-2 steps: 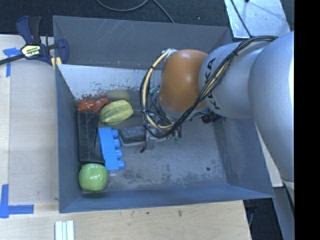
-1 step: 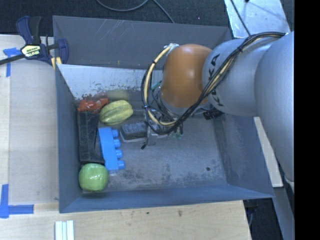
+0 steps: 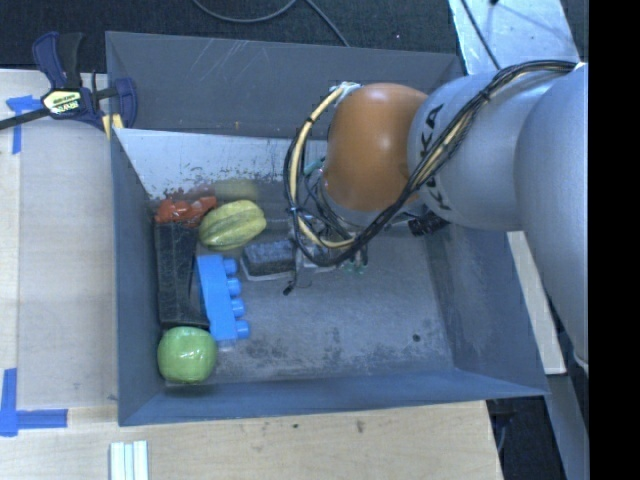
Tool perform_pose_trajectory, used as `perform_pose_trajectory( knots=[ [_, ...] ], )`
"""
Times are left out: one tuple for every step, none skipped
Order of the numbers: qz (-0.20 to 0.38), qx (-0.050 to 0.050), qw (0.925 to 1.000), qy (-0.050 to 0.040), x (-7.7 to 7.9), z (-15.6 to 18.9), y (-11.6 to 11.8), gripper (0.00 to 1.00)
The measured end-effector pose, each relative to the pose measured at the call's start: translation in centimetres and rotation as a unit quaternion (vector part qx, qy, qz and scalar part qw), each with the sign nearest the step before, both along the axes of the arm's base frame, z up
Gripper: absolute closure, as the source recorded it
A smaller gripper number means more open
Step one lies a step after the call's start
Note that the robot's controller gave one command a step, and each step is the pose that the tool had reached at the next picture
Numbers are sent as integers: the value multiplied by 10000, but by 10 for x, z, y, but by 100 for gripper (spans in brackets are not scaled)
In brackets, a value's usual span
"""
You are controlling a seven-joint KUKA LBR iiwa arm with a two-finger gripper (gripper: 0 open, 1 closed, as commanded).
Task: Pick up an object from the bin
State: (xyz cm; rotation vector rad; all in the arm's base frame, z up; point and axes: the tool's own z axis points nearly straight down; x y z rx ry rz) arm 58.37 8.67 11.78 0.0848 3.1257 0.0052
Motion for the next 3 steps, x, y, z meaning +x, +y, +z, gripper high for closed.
perform_pose_trajectory(
  knots=[
    [1,1,10000,-5,0,2,0,100],
    [1,-2,10000,18,-1,6,0,100],
    [0,0,10000,5,0,16,0,100]
  ],
)
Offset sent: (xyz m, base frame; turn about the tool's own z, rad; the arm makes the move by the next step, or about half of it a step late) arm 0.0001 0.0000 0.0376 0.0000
